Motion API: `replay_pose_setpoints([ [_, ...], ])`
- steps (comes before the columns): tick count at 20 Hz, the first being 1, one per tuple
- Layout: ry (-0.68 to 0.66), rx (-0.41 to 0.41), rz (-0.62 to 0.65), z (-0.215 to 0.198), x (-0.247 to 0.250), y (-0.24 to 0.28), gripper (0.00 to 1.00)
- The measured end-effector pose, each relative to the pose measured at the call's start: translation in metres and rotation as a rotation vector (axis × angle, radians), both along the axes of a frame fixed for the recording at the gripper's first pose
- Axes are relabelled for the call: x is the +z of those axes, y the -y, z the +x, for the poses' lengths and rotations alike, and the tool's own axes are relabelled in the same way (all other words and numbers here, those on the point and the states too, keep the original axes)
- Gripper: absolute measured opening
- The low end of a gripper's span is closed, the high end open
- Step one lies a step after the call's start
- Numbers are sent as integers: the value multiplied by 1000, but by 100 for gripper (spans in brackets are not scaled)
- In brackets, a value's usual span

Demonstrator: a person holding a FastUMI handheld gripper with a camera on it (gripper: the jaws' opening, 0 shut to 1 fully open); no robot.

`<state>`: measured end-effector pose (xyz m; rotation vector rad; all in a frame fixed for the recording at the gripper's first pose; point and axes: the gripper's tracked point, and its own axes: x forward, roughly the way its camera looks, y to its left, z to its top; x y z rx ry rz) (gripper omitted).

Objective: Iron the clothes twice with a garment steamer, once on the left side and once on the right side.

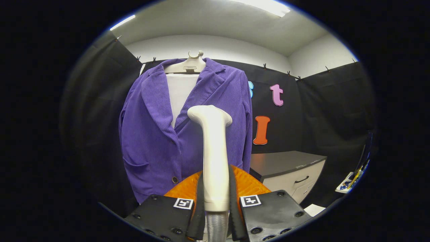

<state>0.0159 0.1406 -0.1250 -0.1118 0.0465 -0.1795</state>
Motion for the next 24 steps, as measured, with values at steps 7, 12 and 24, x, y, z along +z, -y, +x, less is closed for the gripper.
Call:
replay_pose_setpoints([
  [7,-74,-1,3,-16,-47,3,38],
  [12,-117,-2,3,-29,-72,3,38],
  [24,-214,-11,22,-58,-128,1,38],
])
